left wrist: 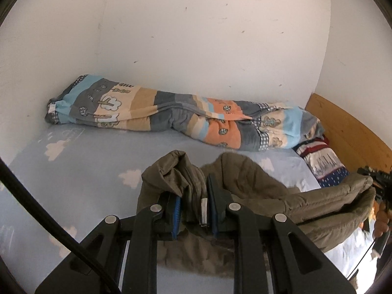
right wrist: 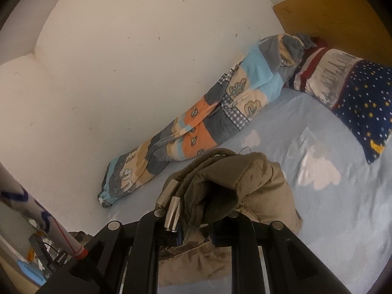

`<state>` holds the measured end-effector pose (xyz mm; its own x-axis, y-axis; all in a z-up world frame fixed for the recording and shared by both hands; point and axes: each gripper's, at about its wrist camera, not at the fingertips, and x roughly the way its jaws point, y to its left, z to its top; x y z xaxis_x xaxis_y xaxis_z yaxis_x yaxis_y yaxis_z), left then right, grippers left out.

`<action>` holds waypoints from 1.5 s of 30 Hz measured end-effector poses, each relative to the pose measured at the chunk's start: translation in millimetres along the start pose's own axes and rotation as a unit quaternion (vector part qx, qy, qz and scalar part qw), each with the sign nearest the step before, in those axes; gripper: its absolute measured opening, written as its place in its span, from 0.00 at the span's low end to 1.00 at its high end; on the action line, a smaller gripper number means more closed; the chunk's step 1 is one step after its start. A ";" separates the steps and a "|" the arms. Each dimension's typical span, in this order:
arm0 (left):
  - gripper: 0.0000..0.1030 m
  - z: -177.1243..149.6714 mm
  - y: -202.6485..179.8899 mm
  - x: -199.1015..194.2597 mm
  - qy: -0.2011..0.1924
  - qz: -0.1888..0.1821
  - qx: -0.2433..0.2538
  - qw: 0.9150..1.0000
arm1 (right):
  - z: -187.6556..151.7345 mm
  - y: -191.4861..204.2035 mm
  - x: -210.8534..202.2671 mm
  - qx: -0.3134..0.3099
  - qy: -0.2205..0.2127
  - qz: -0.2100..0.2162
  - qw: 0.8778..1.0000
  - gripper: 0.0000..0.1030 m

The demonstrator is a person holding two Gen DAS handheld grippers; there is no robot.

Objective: Fold large clothes
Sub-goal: 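Lay the folded hem down and open both tools, then press the folded jacket flat with both tools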

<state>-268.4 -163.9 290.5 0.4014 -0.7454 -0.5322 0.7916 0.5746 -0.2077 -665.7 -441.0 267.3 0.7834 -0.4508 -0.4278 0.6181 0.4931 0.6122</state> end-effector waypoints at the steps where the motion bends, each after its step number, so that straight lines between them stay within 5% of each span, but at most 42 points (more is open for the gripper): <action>1: 0.20 8.7 -1.3 12.7 0.002 0.001 0.000 1.000 | 6.6 -1.2 9.1 0.002 -0.002 -0.003 1.000 0.16; 8: 0.28 50.6 6.3 109.9 0.035 0.007 -0.011 0.999 | 44.2 -17.1 81.1 0.015 0.000 -0.040 0.999 0.16; 16: 0.39 52.4 43.0 192.3 0.083 0.007 -0.036 0.996 | 61.5 -46.3 174.2 0.013 0.022 -0.098 0.995 0.16; 18: 0.52 49.3 48.7 200.5 0.081 0.021 -0.025 0.996 | 60.3 -53.8 192.6 0.008 0.025 -0.113 0.993 0.16; 19: 0.73 47.2 53.5 203.2 0.076 0.042 -0.016 0.996 | 58.9 -57.8 203.4 0.003 0.027 -0.123 0.992 0.16; 20: 0.81 45.8 59.6 204.8 0.068 0.053 -0.010 0.996 | 56.7 -63.8 214.9 0.001 0.032 -0.134 0.990 0.16; 25: 0.81 37.8 90.4 208.1 0.071 0.051 -0.029 0.996 | 43.3 -93.2 249.6 0.005 0.052 -0.169 0.984 0.15; 31: 0.81 29.1 71.0 195.6 0.048 0.058 0.005 0.997 | 29.2 -114.3 278.0 0.010 0.076 -0.194 0.978 0.14; 35: 0.81 31.1 74.2 186.1 0.037 0.053 -0.018 0.998 | 29.8 -132.2 281.7 0.041 0.088 -0.199 0.975 0.14; 38: 0.81 30.6 75.0 182.8 0.040 0.039 -0.033 0.998 | 32.8 -145.9 279.1 0.082 0.098 -0.182 0.975 0.14; 45: 0.81 22.6 31.6 183.3 0.055 0.005 0.019 0.998 | 47.0 -149.3 244.7 0.152 0.086 -0.109 0.979 0.34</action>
<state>-159.3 -290.0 205.0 0.3583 -0.6968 -0.6214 0.8054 0.5673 -0.1718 -569.3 -659.9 102.5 0.6508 -0.3763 -0.6594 0.7441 0.1441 0.6523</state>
